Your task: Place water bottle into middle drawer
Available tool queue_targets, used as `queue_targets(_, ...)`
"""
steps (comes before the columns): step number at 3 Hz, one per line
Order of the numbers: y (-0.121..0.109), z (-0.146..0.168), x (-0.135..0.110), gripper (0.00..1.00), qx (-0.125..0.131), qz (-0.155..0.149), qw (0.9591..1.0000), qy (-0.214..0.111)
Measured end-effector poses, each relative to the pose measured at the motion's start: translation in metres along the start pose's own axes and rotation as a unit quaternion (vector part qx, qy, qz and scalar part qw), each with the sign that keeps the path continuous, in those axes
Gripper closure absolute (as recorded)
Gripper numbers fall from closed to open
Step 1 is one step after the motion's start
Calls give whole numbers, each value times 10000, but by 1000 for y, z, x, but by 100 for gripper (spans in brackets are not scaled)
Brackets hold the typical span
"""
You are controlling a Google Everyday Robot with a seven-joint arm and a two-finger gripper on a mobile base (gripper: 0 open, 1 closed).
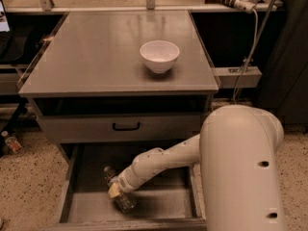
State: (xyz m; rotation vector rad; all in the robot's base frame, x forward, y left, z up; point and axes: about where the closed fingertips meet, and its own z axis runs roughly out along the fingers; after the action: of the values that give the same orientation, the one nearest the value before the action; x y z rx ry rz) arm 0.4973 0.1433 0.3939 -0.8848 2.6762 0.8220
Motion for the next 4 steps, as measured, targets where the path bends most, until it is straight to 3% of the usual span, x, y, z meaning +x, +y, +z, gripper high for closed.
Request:
queue_targets(2, -7, 16, 3, 100, -86, 98, 9999, 30)
queue_targets(4, -7, 16, 3, 58, -86, 98, 9999, 30)
